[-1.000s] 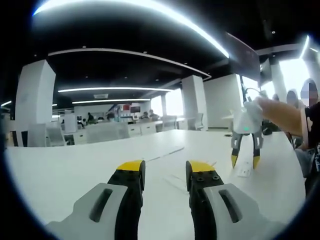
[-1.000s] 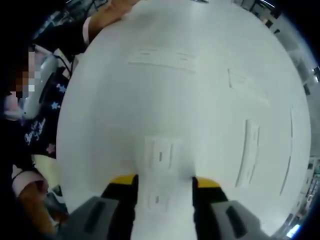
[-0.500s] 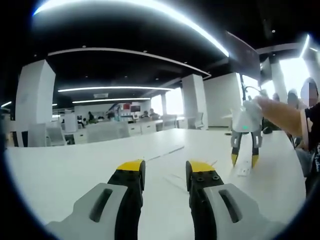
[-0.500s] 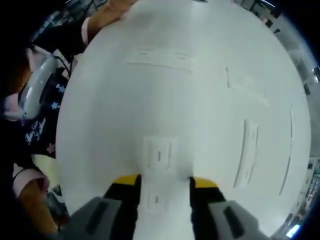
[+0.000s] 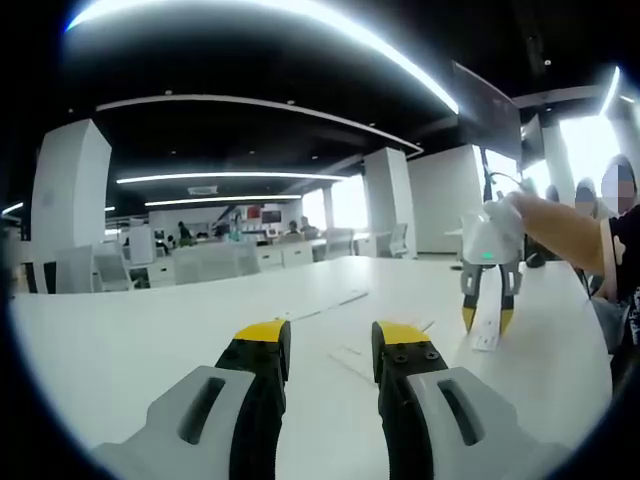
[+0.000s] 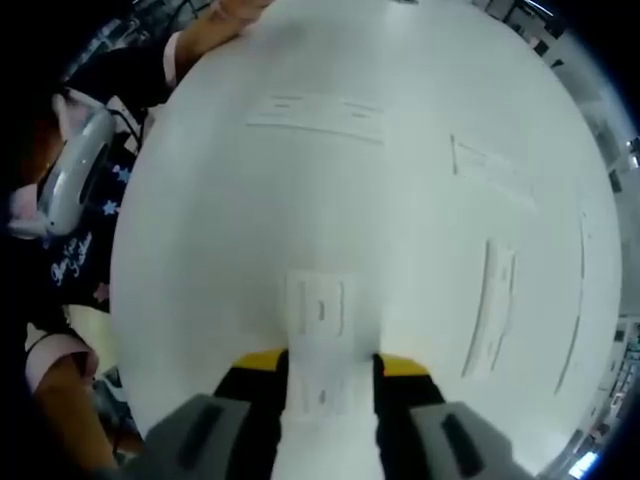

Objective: Locate the socket holder cover, grip the socket holder cover, clip it into the socket holder slot.

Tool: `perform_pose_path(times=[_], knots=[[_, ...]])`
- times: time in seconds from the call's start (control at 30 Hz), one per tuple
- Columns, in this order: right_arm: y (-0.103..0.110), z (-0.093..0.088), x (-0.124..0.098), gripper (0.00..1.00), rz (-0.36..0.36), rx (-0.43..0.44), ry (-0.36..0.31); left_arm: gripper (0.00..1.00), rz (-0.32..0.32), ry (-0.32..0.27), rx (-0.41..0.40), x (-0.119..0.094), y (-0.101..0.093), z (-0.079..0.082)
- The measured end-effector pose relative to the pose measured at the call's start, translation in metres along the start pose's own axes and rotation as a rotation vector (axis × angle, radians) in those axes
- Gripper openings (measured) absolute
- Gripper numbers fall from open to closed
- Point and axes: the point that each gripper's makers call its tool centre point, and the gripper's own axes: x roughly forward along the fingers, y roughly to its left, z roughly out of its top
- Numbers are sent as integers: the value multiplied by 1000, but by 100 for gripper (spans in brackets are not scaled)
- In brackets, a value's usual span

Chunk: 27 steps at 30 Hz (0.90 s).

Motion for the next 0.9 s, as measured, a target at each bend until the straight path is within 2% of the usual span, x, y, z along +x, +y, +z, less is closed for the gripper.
perform_pose_path(times=[0.9], knots=[[-4, 1, 1, 30, 0, 7, 20, 33, -4, 7, 2, 0, -2, -3]])
